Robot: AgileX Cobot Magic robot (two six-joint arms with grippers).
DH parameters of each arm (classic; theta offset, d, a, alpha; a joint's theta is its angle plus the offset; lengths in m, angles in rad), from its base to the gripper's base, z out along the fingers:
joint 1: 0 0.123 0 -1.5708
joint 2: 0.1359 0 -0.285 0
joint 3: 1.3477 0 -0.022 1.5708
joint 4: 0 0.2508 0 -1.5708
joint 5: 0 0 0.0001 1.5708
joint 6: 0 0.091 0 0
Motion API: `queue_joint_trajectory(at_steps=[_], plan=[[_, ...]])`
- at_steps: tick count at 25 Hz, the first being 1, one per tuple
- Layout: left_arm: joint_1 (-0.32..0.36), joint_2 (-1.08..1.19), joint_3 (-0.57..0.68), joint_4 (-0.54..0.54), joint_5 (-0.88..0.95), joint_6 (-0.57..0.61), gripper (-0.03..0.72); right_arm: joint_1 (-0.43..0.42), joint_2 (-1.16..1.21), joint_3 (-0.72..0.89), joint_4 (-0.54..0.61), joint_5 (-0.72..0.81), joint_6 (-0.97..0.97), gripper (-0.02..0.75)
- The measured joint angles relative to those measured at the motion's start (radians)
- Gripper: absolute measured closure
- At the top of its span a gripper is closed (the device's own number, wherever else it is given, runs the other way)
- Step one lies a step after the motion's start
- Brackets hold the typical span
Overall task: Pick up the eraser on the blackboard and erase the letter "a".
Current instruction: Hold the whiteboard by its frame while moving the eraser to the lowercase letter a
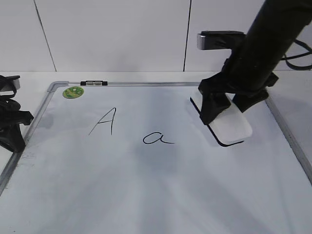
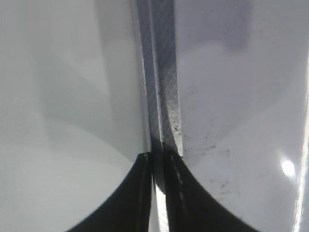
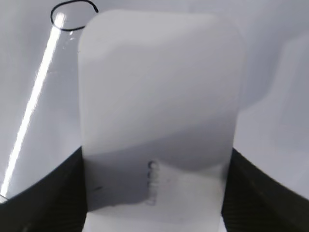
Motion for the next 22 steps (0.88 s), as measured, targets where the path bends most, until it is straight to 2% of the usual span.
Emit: queue_joint_trajectory(at_steps=[10,22], plan=[[0.000,0.000,0.000,-0.007,0.001,0.000,0.641,0.093,0.255,-0.210,-0.013,0.036,0.002,0.170],[0.000,0.000,0.000,-0.011,0.002,0.000,0.641,0.126,0.387,-0.322,-0.011,0.038,0.006,0.170]])
